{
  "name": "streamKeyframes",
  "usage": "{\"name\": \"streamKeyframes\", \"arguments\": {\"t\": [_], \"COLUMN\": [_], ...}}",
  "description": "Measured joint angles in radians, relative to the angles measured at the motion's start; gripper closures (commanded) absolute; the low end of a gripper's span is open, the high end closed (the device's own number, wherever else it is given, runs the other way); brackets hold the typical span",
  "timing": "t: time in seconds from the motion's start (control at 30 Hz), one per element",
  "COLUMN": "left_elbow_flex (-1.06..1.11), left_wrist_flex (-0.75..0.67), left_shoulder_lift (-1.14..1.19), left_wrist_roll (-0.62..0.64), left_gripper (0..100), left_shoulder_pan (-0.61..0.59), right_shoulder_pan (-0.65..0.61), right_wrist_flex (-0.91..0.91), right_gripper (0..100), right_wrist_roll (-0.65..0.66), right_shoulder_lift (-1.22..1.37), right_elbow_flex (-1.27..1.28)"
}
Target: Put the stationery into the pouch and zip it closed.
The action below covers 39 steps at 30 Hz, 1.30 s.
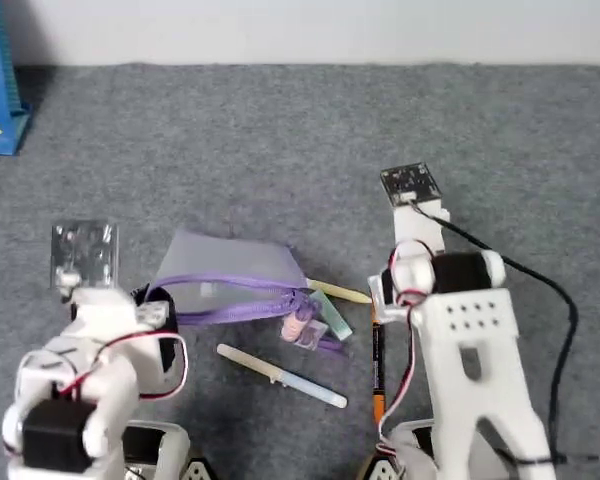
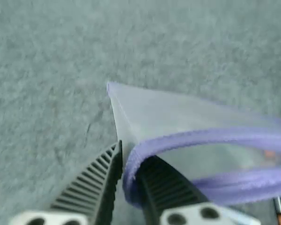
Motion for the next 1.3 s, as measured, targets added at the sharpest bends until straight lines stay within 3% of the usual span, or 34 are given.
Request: {"name": "streamKeyframes", "arguments": {"t": [0.17,0.4,0.63,0.9,1.3], "left_elbow_flex": [-0.110,-0.121,-0.103,-0.077,-0.075], "left_wrist_flex": [0.037,0.040,0.040,0.040,0.040], "left_shoulder_lift": [0.061,0.063,0.063,0.055,0.055], "left_wrist_roll": [-0.012,-0.012,-0.012,-0.014,-0.014], "left_gripper": [99,99,99,99,99], "left_shoulder_pan": [-0.083,-0.138,-0.138,-0.140,-0.140], "right_shoulder_pan": [0.000,-0.049,-0.048,-0.005,0.011], "right_wrist_flex": [-0.106,-0.273,-0.410,-0.420,-0.245], "right_gripper": [80.3,98.1,88.5,88.3,88.2], "right_wrist_roll": [-0.037,-0.046,-0.046,-0.046,-0.061], "right_shoulder_lift": [0.155,0.404,0.562,0.603,0.420], "right_elbow_flex": [0.000,0.000,-0.005,-0.029,-0.028]}}
